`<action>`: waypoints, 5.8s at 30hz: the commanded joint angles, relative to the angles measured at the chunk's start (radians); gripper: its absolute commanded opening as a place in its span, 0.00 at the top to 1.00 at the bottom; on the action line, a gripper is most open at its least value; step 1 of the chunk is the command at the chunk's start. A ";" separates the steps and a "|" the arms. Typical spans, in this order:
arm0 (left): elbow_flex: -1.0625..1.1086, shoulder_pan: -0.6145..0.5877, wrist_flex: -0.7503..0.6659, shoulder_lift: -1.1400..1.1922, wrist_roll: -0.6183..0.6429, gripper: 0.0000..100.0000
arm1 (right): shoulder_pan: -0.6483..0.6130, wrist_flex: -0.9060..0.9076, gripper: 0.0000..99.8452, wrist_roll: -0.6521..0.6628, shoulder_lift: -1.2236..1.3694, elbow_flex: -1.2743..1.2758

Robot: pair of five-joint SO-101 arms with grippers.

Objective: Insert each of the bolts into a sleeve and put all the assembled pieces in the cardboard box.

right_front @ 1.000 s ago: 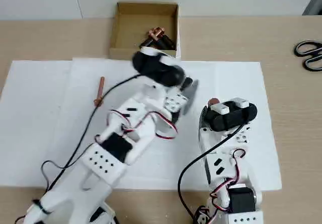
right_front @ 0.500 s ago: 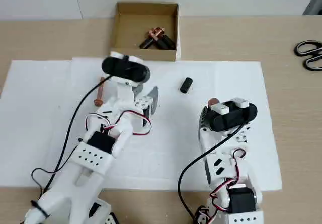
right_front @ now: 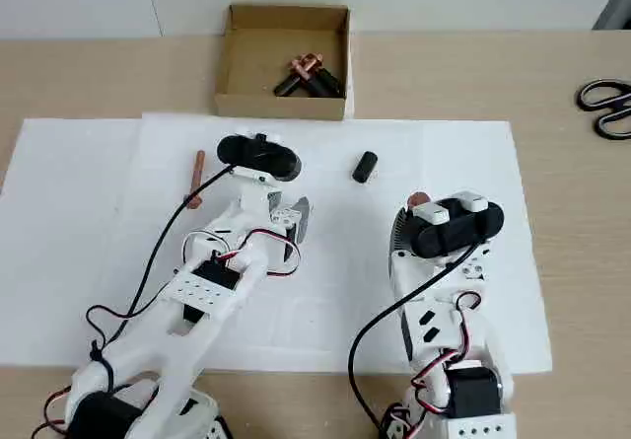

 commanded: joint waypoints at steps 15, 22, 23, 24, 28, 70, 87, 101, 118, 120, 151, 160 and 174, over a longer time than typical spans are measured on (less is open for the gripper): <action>-0.015 -0.008 -0.026 -0.006 0.002 0.87 | 0.002 -0.015 1.00 -0.009 -0.018 -0.005; -0.015 -0.008 -0.026 -0.006 0.002 0.87 | -0.005 -0.027 1.00 -0.011 -0.019 0.061; -0.015 -0.008 -0.026 -0.006 0.002 0.87 | -0.005 -0.036 1.00 -0.011 -0.019 0.058; -0.015 -0.008 -0.026 -0.006 0.002 0.87 | -0.005 -0.044 1.00 -0.011 -0.019 0.055; -0.015 -0.008 -0.026 -0.006 0.002 0.87 | 0.001 -0.036 1.00 -0.008 -0.019 0.048; -0.015 -0.008 -0.026 -0.006 0.002 0.87 | -0.028 -0.361 1.00 -0.002 1.442 -1.076; -0.015 -0.008 -0.026 -0.006 0.002 0.87 | -0.102 -0.519 1.00 0.061 2.285 -1.837; -0.015 -0.008 -0.026 -0.006 0.002 0.87 | -0.120 -0.527 0.97 0.055 2.618 -2.142; -0.015 -0.008 -0.026 -0.006 0.002 0.87 | -0.113 -0.387 0.74 0.058 2.437 -2.145; -0.015 -0.008 -0.026 -0.006 0.002 0.87 | -0.111 -0.311 0.74 0.058 2.374 -2.145; -0.015 -0.008 -0.026 -0.006 0.002 0.87 | 0.225 0.955 0.74 0.060 1.954 -1.889; -0.015 -0.008 -0.026 -0.006 0.002 0.87 | 0.223 0.954 0.74 0.060 1.784 -1.642; -0.015 -0.008 -0.026 -0.006 0.002 0.87 | 0.191 0.949 0.74 0.061 1.300 -1.283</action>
